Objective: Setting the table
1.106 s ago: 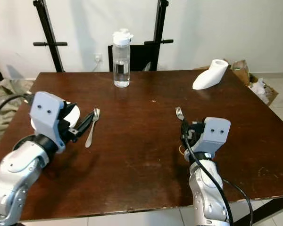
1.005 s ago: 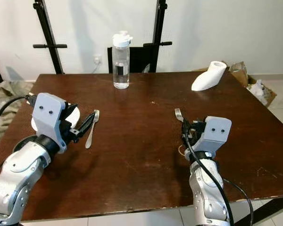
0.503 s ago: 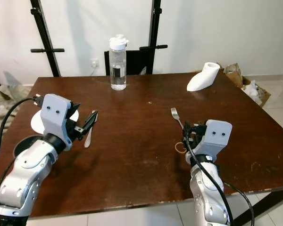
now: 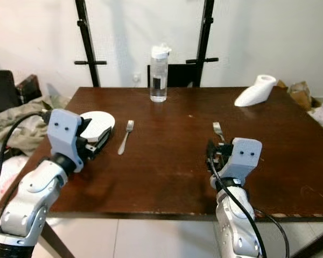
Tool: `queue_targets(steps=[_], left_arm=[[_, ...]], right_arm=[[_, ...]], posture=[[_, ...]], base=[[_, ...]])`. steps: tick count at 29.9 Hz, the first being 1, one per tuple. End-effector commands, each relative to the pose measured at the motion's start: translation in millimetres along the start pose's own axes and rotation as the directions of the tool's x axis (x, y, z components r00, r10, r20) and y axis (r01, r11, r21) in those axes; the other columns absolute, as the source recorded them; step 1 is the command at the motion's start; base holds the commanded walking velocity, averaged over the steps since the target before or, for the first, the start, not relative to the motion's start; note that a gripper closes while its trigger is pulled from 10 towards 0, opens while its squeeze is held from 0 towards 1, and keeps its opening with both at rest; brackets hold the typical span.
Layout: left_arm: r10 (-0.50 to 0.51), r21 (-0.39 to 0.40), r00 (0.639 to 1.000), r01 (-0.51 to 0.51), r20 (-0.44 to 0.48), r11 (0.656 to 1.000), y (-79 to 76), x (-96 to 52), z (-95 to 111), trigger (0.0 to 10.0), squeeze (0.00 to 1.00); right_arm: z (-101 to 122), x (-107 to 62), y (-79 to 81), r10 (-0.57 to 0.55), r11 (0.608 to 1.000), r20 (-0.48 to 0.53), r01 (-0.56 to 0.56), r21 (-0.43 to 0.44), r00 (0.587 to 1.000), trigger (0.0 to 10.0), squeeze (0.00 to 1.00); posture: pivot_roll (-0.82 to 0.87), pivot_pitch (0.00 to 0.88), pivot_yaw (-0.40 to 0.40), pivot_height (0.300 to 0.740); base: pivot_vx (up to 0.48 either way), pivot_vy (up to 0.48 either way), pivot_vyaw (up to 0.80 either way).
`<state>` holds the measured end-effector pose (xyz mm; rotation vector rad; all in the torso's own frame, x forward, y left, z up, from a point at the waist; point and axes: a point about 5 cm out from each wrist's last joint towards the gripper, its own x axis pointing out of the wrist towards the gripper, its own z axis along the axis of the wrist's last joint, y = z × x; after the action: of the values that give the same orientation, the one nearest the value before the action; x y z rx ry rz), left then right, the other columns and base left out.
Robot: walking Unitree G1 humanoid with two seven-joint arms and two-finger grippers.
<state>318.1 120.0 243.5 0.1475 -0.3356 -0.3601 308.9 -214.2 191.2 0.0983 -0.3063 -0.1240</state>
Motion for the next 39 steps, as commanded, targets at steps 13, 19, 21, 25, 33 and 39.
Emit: queue_targets(steps=[13, 19, 21, 25, 33, 39], left_arm=[[0.004, -0.003, 1.000, -0.004, -0.027, 1.000, 0.7, -0.6, -9, 10.0, 0.00], [0.002, -0.006, 1.000, -0.002, -0.028, 1.000, 0.4, 0.9, -9, 10.0, 0.00], [0.001, -0.006, 1.000, -0.001, -0.029, 1.000, 0.4, 0.9, -10, 10.0, 0.00], [0.002, -0.008, 0.999, -0.002, -0.033, 1.000, 0.3, 0.8, -10, 10.0, 0.00], [0.006, -0.009, 0.998, -0.007, -0.068, 1.000, -0.2, 1.3, -15, 10.0, 0.00], [0.014, -0.045, 0.992, -0.020, -0.123, 0.999, -0.3, 1.4, -22, 10.0, 0.00]], right_arm=[[-5, -4.8, 0.4, -0.003, 1.000, -0.020, 0.003, -0.001, 1.000, 10.0, 0.00], [-5, -4.3, -0.6, -0.008, 1.000, -0.021, 0.008, -0.001, 1.000, 10.0, 0.00], [-4, -4.6, -0.8, -0.011, 1.000, -0.020, 0.011, 0.002, 1.000, 10.0, 0.00], [-5, -6.2, -1.1, -0.011, 1.000, -0.024, 0.011, 0.002, 1.000, 10.0, 0.00], [-5, -5.3, -1.1, -0.012, 1.000, -0.028, 0.012, -0.001, 1.000, 10.0, 0.00], [-6, -5.4, -0.2, -0.010, 1.000, -0.034, 0.010, 0.001, 0.999, 10.0, 0.00]], posture=[[0.04, 0.075, 0.095, 0.740], [0.04, 0.081, 0.098, 0.740], [0.04, 0.081, 0.098, 0.740], [0.04, 0.083, 0.097, 0.740], [0.04, 0.088, 0.096, 0.740], [0.04, 0.093, 0.097, 0.740]], base=[[-0.304, 0.000, 0.00], [-0.300, 0.000, 0.00], [-0.298, 0.000, 0.00], [-0.300, 0.000, 0.00], [-0.180, 0.000, 0.00], [0.000, 0.000, 0.00]])
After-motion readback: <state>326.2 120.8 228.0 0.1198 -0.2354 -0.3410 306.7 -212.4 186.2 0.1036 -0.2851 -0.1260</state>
